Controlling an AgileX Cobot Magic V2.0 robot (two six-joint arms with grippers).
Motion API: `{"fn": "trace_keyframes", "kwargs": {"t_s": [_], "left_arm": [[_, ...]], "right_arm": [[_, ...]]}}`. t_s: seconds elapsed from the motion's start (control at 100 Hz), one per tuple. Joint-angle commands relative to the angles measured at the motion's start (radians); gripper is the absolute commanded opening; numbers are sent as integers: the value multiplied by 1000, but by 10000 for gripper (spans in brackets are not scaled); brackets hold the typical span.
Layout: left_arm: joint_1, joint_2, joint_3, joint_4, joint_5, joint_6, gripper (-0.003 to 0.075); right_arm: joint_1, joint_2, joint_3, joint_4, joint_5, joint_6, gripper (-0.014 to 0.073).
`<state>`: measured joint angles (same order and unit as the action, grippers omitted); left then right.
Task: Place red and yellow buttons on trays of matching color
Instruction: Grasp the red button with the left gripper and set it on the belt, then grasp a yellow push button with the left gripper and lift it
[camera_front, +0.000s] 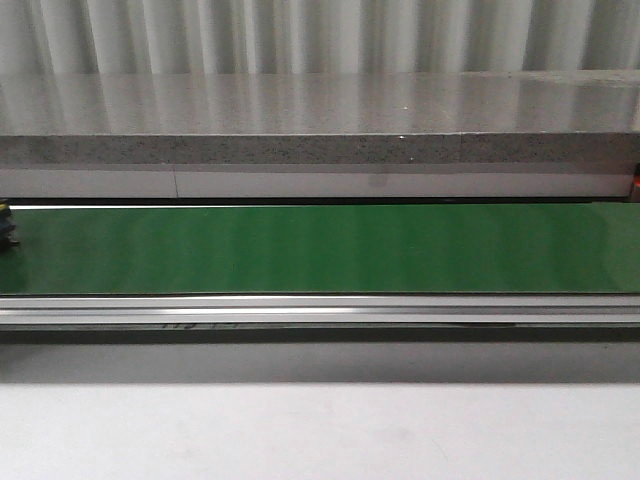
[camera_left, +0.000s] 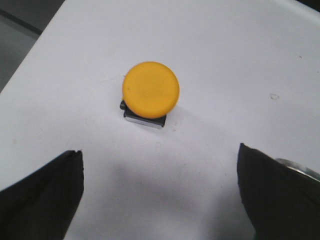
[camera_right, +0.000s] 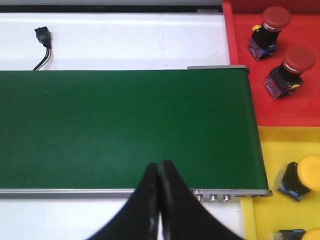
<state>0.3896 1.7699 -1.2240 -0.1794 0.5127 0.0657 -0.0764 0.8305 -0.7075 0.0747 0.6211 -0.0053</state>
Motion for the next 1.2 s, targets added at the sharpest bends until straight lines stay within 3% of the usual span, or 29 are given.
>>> {"fn": "trace_keyframes", "kwargs": {"t_s": [0.0, 0.46, 0.56, 0.73, 0.82, 1.19], "left_arm": [[4, 13, -78, 23, -57, 5, 600], [4, 208, -250, 26, -55, 5, 591], [4, 209, -250, 26, -55, 5, 488], [4, 207, -261, 26, -49, 5, 124], [4, 186, -260, 26, -39, 5, -16], [-29, -44, -258, 22, 115, 5, -20]], "right_arm": [[0, -11, -25, -1, -54, -10, -67], [0, -11, -25, -1, -54, -10, -67], [0, -11, -25, -1, -54, -10, -67], [0, -11, -25, -1, -54, -10, -67], [0, -11, -25, -1, -54, -10, -67], [0, -11, -25, -1, -54, -10, -67]]}}
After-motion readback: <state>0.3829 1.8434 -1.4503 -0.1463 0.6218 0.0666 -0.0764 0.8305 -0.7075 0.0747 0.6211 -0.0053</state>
